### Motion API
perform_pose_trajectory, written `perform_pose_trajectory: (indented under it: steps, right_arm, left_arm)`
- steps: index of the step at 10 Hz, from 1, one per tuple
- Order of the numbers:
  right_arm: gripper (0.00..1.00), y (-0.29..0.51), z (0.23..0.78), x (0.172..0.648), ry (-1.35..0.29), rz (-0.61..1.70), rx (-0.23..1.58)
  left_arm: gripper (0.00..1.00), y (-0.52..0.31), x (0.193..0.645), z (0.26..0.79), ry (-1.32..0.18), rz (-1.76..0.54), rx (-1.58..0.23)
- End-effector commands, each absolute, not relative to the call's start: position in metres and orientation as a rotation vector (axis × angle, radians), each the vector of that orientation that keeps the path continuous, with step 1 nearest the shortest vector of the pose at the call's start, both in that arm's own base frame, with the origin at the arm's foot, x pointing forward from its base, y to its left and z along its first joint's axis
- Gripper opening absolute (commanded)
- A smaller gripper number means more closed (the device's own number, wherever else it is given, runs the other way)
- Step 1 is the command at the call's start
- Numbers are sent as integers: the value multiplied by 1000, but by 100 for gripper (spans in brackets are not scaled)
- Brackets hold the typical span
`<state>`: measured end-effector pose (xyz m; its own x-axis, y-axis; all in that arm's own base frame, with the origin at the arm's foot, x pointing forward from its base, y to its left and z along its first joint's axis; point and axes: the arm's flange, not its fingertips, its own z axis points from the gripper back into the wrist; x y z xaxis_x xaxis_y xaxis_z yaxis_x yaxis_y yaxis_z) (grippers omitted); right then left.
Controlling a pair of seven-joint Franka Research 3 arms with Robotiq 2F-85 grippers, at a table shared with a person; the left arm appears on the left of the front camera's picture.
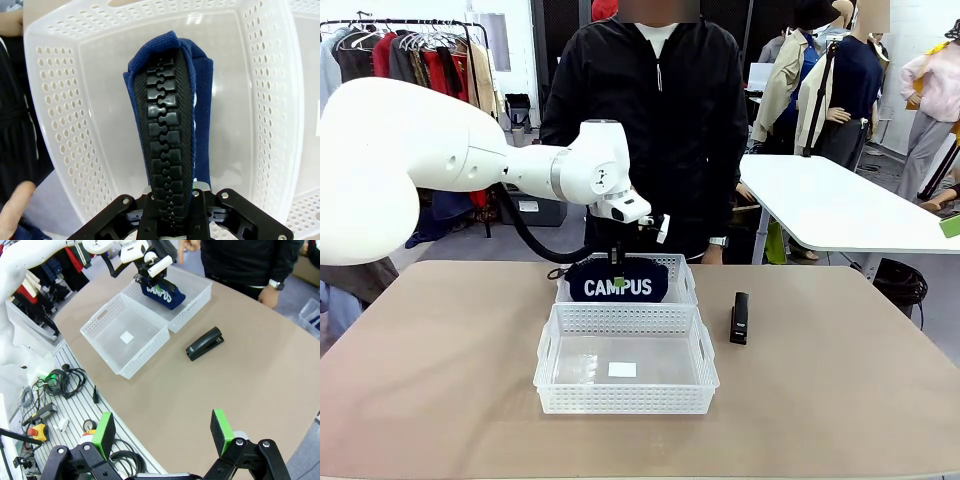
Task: Distribute items into two baskets.
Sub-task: Place the picked Pencil pouch into the Organizing basket as instructed by the person.
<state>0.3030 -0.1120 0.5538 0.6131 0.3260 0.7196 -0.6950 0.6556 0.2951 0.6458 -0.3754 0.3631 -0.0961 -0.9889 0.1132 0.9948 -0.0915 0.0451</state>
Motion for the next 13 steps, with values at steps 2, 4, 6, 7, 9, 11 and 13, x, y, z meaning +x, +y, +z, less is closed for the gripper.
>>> perform_pose_trajectory:
  steps: [2,4,6,7,9,11,13]
  right_arm:
    - [100,-112,556,303,-690,645,611]
    - [100,-112,556,303,-690,645,611]
    - [100,-112,556,303,-690,645,611]
    - [100,-112,556,303,-690,645,611]
    - [100,-112,556,303,-690,645,611]
    - [100,-112,556,303,-690,645,611]
    - [100,-112,556,303,-690,645,611]
  left_arm:
    - [0,-375,656,363,-132,-1683,-122]
    - [0,-376,659,355,-120,-1686,-156]
    - [0,-374,662,349,-111,-1665,-168]
    - [0,-374,663,349,-110,-1664,-174]
    - [23,-372,661,356,-113,-1648,-191]
    - [62,-368,657,367,-113,-1621,-182]
    - [100,-367,650,384,-119,-1604,-183]
